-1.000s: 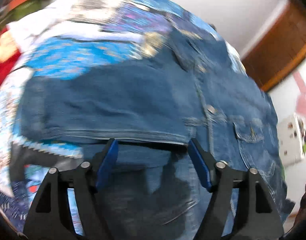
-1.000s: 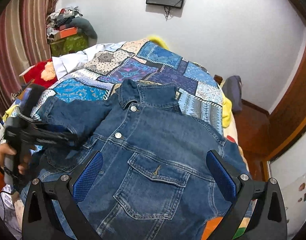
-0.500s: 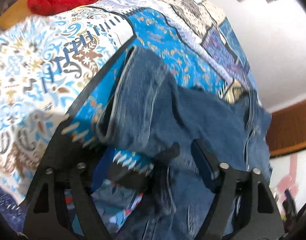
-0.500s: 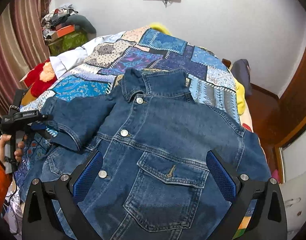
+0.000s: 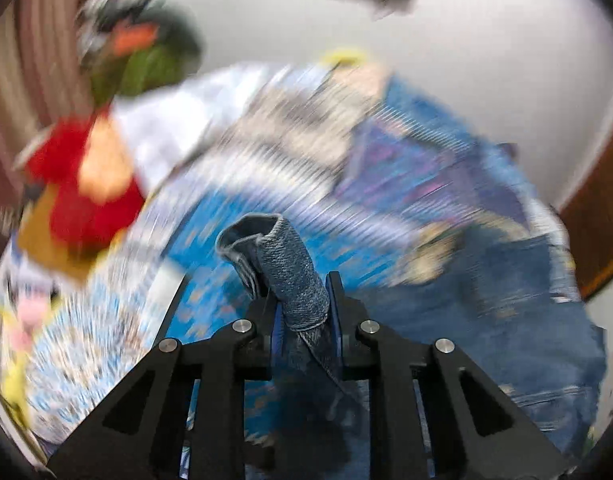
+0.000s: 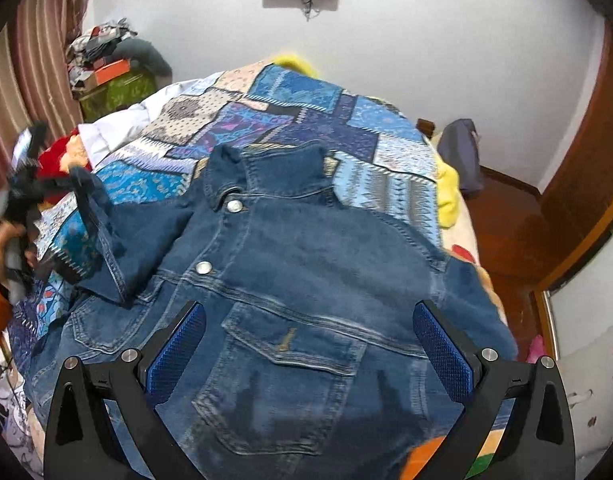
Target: Fold large clothes
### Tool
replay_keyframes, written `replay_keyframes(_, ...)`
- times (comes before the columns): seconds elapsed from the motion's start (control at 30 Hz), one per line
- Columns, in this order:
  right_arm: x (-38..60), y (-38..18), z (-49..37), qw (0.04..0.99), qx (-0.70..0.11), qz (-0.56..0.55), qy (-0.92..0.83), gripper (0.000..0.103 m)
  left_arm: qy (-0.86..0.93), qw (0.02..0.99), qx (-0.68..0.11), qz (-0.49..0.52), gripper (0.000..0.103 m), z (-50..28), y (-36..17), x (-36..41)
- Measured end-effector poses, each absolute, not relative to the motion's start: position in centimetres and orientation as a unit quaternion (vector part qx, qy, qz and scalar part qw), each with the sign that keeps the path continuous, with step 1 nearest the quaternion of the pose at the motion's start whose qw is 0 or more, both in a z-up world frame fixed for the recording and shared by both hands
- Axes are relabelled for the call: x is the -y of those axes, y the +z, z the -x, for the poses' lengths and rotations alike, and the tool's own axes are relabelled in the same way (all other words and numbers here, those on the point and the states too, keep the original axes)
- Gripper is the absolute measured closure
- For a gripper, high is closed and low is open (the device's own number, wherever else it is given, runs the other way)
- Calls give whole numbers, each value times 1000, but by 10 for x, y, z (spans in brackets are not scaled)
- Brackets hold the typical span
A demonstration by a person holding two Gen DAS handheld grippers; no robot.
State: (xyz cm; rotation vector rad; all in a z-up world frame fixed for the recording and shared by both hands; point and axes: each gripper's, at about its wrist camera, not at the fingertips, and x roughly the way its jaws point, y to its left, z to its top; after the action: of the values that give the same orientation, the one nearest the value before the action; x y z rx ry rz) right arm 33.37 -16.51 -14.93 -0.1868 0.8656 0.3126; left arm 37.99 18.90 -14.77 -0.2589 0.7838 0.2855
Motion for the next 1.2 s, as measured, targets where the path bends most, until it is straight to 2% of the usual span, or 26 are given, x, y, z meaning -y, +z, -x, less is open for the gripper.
replay_keyframes(0.17, 199, -144, -333, 899, -412, 56, 139, 0, 25, 949, -304, 78, 84, -383, -54, -89)
replay_keyframes(0.33, 241, -136, -326, 906, -405, 27, 119, 0, -91, 945, -309, 59, 84, -394, -31, 16)
replay_keyframes(0.43, 270, -131, -322, 908, -405, 13, 104, 0, -138, 928, -344, 25, 84, -402, -55, 79)
replay_keyframes(0.53, 297, -130, -315, 907, -411, -1, 88, 0, -172, 900, -400, -7, 83, -404, -102, 126)
replay_keyframes(0.67, 323, -137, -309, 900, -427, -27, 83, 0, -216, 842, -493, -22, 83, -400, -175, 162)
replay_keyframes(0.77, 330, -146, -309, 892, -442, -43, 84, 0, -247, 813, -527, -30, 81, -385, -198, 172)
replay_keyframes(0.87, 326, -152, -312, 888, -450, -46, 88, 0, -267, 806, -527, -36, 62, -375, -189, 165)
replay_keyframes(0.93, 320, -154, -317, 887, -450, -45, 92, 0, -266, 816, -512, -23, 35, -369, -170, 149)
replay_keyframes(1.03, 306, -157, -326, 886, -450, -44, 104, 0, -233, 850, -473, -5, 20, -369, -144, 108)
replay_keyframes(1.1, 295, -159, -332, 883, -454, -42, 111, 0, -195, 868, -457, -2, 14, -371, -134, 78)
replay_keyframes(1.2, 270, -172, -347, 875, -466, -27, 125, 0, -117, 884, -453, -20, 13, -377, -141, 27)
